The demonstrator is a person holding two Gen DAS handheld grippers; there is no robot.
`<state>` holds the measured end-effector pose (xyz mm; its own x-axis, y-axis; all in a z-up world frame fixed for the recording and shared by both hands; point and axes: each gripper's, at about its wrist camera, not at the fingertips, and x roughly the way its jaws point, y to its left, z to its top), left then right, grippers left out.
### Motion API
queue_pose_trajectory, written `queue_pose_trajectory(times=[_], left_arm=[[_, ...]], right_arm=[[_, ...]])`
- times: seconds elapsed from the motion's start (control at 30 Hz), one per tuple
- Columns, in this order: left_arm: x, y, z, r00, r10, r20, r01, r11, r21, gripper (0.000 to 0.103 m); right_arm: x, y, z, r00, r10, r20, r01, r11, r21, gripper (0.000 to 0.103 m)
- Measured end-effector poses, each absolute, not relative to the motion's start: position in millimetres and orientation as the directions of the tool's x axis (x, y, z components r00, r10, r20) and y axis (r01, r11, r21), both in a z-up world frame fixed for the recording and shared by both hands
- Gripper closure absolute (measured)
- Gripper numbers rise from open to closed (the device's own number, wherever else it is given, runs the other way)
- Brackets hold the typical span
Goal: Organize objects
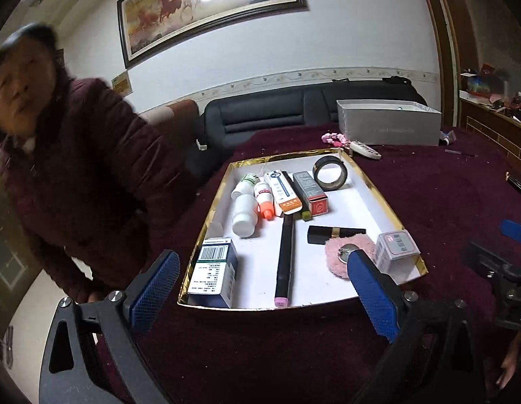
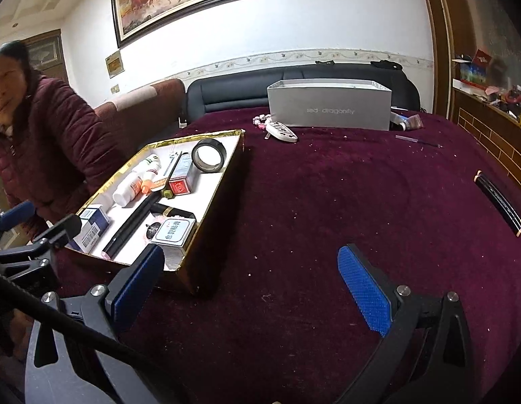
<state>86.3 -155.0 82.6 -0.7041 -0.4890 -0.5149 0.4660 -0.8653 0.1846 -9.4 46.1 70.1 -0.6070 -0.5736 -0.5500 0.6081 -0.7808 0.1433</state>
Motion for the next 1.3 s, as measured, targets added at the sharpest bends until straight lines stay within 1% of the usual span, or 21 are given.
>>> queue_pose_trajectory(times=[0.23, 0.37, 0.7, 0.97, 1.3], left_arm=[[89.3, -154.8, 80.4, -0.722, -0.430, -0.542, 0.415, -0.896, 0.157, 0.005], [91.5, -156.8, 81.0, -0.725, -0.435, -0.534, 0.428, -0.892, 0.146, 0.005], [94.3, -162.5, 77.8, -0.727, -0.407, -0.553, 0.422, -0.900, 0.107, 0.005], [94.7, -167.6, 75.5, -0.717, -0.410, -0.563, 0.438, -0.894, 0.093, 0.005], [90.2, -183.7, 66.2, -0.696, -0.330, -0.638, 0.421, -0.907, 0.010, 0.005]], right_arm=[[-4.1, 41.8, 69.2, -0.614, -0.568, -0.548, 0.619, -0.777, 0.112, 0.000], [-2.0, 39.0, 68.3, -0.615, -0.565, -0.550, 0.625, -0.774, 0.096, 0.000], [-0.5, 36.8, 67.6, -0.616, -0.562, -0.552, 0.630, -0.772, 0.082, 0.000], [0.5, 35.2, 67.1, -0.616, -0.558, -0.556, 0.632, -0.771, 0.074, 0.000], [0.2, 33.4, 65.9, -0.614, -0.555, -0.561, 0.634, -0.770, 0.068, 0.000]])
